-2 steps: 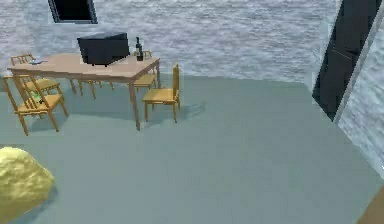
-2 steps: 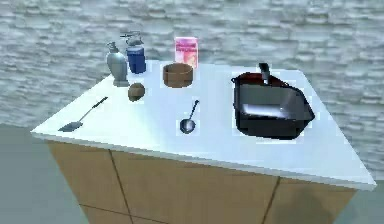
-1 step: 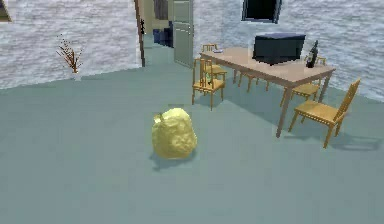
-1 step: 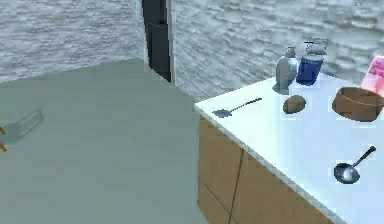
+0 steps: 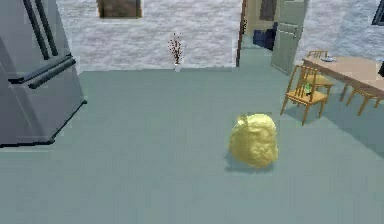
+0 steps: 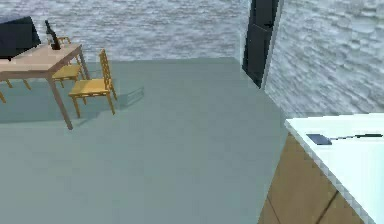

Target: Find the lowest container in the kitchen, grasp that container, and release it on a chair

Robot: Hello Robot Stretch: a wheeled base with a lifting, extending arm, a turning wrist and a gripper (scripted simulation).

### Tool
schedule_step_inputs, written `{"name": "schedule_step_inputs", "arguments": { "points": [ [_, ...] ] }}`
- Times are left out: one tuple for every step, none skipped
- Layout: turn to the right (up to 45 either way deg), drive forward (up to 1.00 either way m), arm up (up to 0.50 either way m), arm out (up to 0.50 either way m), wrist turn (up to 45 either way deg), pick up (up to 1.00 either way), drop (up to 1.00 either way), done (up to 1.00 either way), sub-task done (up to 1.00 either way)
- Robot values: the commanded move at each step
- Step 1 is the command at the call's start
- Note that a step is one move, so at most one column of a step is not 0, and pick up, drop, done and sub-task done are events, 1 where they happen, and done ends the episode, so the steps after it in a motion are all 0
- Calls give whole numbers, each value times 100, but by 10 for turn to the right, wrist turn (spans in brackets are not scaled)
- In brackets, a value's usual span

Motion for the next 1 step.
{"name": "schedule_step_inputs", "arguments": {
  "points": [
    [0, 100, 0, 0, 0, 0, 0, 0, 0]
  ]
}}
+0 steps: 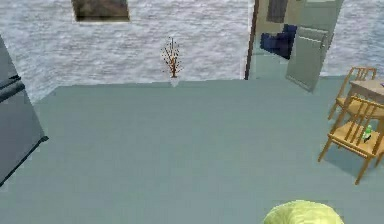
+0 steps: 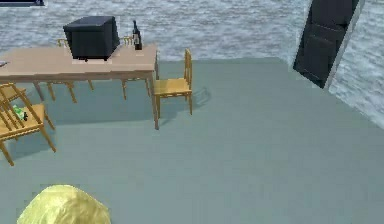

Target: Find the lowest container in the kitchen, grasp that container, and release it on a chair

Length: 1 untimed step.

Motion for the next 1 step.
{"name": "schedule_step_inputs", "arguments": {
  "points": [
    [-30, 0, 0, 0, 0, 0, 0, 0, 0]
  ]
}}
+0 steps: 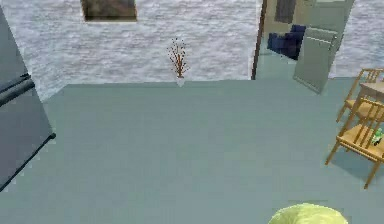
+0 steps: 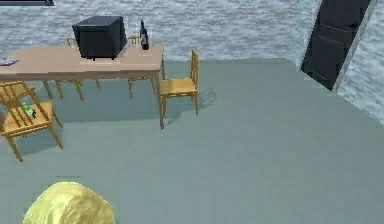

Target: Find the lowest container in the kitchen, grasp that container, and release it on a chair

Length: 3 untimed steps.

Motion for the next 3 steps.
{"name": "schedule_step_inputs", "arguments": {
  "points": [
    [-300, 0, 0, 0, 0, 0, 0, 0, 0],
    [0, 30, 0, 0, 0, 0, 0, 0, 0],
    [240, 0, 0, 0, 0, 0, 0, 0, 0]
  ]
}}
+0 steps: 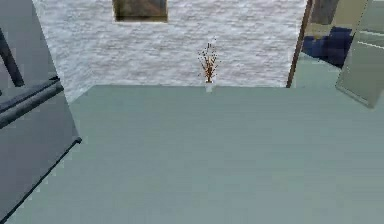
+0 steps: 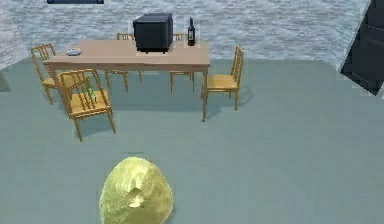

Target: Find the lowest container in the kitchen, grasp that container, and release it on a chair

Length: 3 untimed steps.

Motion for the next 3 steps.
{"name": "schedule_step_inputs", "arguments": {
  "points": [
    [0, 65, 0, 0, 0, 0, 0, 0, 0],
    [390, 0, 0, 0, 0, 0, 0, 0, 0],
    [0, 15, 0, 0, 0, 0, 0, 0, 0]
  ]
}}
